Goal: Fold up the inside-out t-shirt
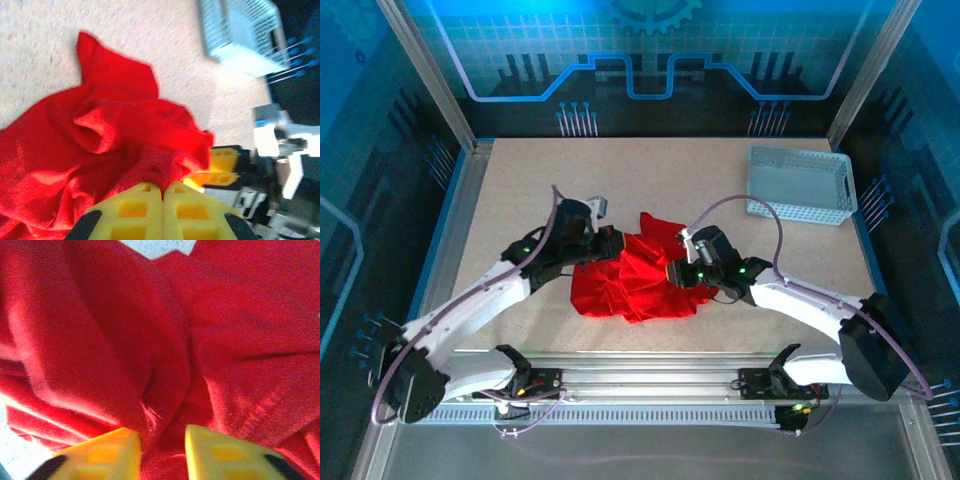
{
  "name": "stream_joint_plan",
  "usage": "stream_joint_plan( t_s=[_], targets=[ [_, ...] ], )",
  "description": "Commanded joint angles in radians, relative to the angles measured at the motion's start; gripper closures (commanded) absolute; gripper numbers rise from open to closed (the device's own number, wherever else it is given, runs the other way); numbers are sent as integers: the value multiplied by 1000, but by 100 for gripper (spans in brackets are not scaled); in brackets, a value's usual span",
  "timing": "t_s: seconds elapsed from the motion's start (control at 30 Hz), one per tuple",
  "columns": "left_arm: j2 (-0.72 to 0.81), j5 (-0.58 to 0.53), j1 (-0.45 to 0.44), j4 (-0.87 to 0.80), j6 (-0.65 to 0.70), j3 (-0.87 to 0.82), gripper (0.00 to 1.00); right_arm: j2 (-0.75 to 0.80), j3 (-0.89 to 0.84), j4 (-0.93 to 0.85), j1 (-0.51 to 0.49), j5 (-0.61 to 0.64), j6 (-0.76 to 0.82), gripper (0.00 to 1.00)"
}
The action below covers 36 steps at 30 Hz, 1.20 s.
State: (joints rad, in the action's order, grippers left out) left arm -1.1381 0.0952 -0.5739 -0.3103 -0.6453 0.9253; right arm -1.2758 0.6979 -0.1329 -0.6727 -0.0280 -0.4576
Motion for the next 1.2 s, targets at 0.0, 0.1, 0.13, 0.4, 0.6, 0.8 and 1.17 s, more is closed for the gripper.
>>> stream_joint_plan(
  t_s=[0.0, 0.1, 0.13, 0.4, 0.6, 0.8, 1.17],
  targets=[
    [37, 39, 9, -16, 37, 24, 100, 46, 45, -15, 4, -58, 59, 58],
    [46, 54, 8, -7, 40, 17, 100, 82, 67, -18, -30, -14, 87, 50],
    [50, 58, 9, -1, 41, 12, 100, 95, 75, -22, -49, 12, 100, 49],
    [67, 59, 9, 16, 42, -18, 100, 21, 172, -57, -79, 50, 125, 52],
    [71, 62, 9, 20, 32, -28, 100, -122, 303, -96, -93, 94, 91, 53],
    [73, 61, 10, 27, 29, -31, 100, -210, 378, -154, -121, 164, 53, 54],
    [82, 58, 11, 24, 34, -25, 100, -320, 457, -246, -132, 277, -1, 59]
  ],
)
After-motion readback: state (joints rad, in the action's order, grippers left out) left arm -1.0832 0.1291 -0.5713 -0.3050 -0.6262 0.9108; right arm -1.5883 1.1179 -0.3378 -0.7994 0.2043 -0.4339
